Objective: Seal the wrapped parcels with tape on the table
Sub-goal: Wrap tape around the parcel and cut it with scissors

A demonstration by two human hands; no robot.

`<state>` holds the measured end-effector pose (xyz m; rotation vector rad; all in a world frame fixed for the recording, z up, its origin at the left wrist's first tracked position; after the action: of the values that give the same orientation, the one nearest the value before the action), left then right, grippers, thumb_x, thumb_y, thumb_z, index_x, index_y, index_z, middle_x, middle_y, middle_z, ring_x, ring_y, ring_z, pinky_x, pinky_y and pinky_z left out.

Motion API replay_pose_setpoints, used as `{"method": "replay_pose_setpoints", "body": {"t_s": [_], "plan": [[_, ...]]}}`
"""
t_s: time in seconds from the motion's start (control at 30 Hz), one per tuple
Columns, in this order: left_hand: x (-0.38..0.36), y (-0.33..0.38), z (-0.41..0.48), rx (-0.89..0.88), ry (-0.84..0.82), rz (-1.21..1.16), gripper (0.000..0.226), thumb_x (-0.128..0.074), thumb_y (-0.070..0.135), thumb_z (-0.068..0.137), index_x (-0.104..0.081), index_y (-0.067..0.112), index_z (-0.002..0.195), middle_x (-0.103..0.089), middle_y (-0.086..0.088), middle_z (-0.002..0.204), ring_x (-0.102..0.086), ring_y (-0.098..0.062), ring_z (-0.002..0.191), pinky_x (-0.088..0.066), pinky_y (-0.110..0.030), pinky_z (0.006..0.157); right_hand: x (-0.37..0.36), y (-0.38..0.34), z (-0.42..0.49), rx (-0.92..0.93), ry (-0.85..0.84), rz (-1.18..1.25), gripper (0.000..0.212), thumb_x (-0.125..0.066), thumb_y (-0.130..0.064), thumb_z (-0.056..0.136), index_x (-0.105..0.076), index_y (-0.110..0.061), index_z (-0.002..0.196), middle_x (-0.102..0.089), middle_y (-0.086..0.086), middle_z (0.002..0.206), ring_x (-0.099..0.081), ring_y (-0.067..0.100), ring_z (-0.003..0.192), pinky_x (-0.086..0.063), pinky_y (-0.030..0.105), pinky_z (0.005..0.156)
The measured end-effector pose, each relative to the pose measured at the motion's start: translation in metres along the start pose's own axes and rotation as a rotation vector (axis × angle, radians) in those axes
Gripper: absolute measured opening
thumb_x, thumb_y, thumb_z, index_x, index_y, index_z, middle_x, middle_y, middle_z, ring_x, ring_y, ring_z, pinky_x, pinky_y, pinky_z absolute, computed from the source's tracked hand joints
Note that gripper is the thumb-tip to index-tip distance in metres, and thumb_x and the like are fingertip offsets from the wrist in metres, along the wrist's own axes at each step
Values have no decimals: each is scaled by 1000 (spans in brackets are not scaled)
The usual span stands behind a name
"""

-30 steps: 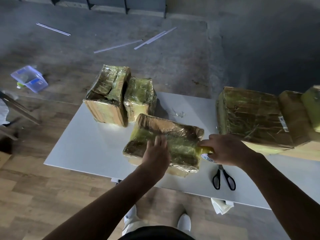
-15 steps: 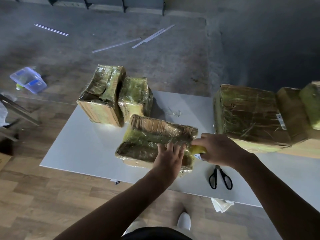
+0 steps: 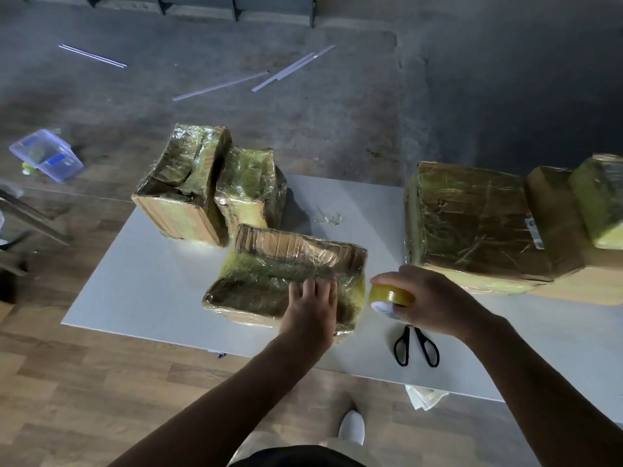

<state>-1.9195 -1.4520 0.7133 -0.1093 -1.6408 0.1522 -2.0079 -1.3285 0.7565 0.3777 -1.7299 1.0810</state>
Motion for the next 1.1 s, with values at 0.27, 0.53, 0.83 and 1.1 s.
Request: {"method": "replay_pose_setpoints", "body": {"t_s": [0.27,0.53,0.83,1.1], "plan": [[5,-6,-2,-12,24,-123,79,-75,31,58,-56,5,130,-57,-11,95,-53,-27,81,-48,-40,73,-23,4,12,-62,-115,-247,44,-58,-41,90,-50,-42,133,-54,-3,104,-60,20,91,-37,22,69],[-11,-66,-25,139,-158,-142,107,-77,46,67,-28,-9,145,-30,-28,151,-32,-39,139,-32,-54,111,-30,2,17,-38,-118,-241,44,-58,-38,91,-50,-40,134,-52,-3,100,-59,19,90,-36,21,70],[-8,-11,-9,139,-192,-52,58,-30,18,101,-9,-11,147,-8,-40,150,-16,-57,137,-15,-66,110,-37,1,19,-44,-81,-249,42,-59,-36,89,-53,-33,130,-57,0,104,-60,20,89,-35,20,68],[-27,14,-3,123,-86,-295,40,-23,25,104,-45,1,129,-60,-31,121,-59,-53,106,-48,-64,83,-38,9,11,-54,-47,-139,47,-61,-32,89,-48,-36,135,-53,0,102,-57,18,87,-42,21,69]]}}
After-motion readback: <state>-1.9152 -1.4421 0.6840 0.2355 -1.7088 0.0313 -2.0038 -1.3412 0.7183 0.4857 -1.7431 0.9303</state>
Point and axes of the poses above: each hand's wrist, its own z-axis towards the middle knuckle, its own x-axis out of the back of the hand, y = z × x, the point moved 9 cm from there along z, towards the middle knuckle
